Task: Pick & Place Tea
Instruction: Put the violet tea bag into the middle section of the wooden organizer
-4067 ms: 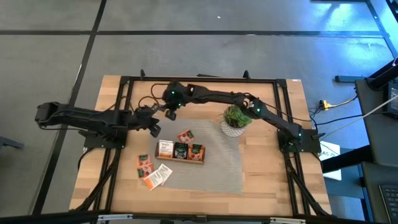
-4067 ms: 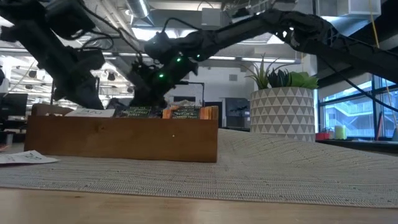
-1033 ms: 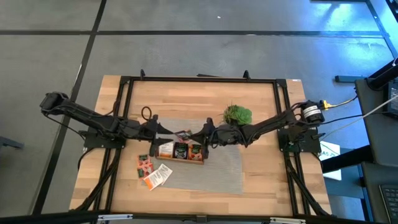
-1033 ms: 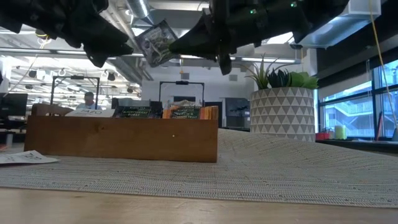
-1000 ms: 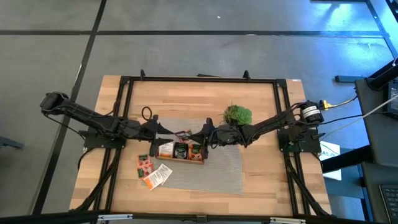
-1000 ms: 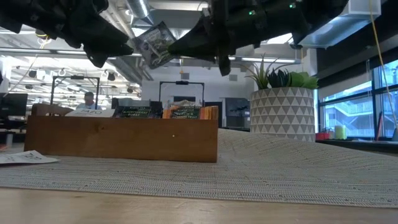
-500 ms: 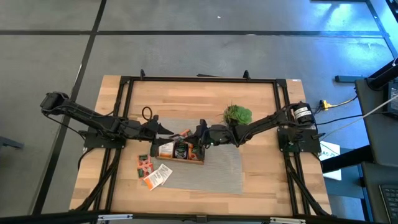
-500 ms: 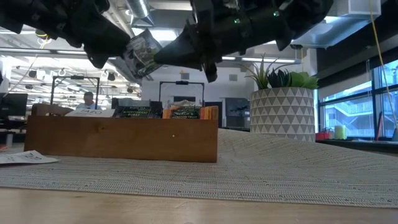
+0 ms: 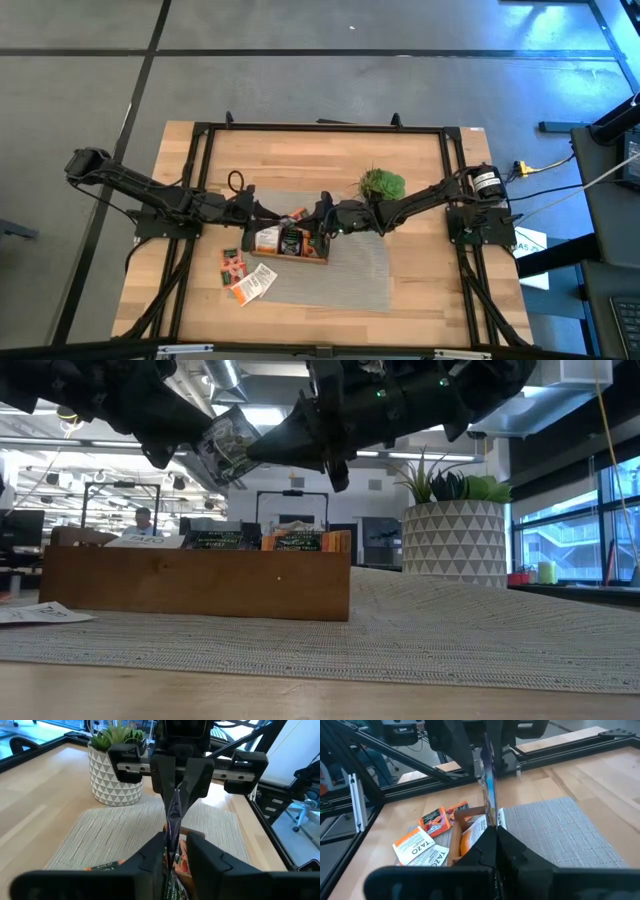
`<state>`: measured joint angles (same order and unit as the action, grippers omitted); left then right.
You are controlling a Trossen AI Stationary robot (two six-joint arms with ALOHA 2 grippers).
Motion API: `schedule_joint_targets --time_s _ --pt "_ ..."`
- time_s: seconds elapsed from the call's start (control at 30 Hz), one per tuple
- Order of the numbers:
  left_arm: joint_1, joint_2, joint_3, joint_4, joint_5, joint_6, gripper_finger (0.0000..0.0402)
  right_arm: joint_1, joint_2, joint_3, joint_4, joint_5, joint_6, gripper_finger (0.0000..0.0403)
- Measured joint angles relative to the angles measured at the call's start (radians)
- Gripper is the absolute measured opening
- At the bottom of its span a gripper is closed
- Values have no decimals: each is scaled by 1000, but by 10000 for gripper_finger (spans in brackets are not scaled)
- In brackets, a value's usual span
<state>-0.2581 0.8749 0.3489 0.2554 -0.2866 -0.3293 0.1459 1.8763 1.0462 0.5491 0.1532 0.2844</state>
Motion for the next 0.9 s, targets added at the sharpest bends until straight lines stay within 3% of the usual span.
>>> schedule_joint_targets --time_s 0.2,0.33,0.57,0.77,0.9 --pt "0 0 0 5 -3 9 13 0 0 0 0 1 -7 5" --pt "0 0 0 4 -3 10 13 0 0 0 -1 2 -58 13" --pt "0 -19 0 -3 -36 15 7 -6 -65 0 -140 -39 -36 106" --pt "-2 -126 -8 20 -101 102 7 34 -159 -36 -228 224 -73 156" --pt "-1 -184 -117 274 -87 153 7 68 -164 -95 -84 282 -157 166"
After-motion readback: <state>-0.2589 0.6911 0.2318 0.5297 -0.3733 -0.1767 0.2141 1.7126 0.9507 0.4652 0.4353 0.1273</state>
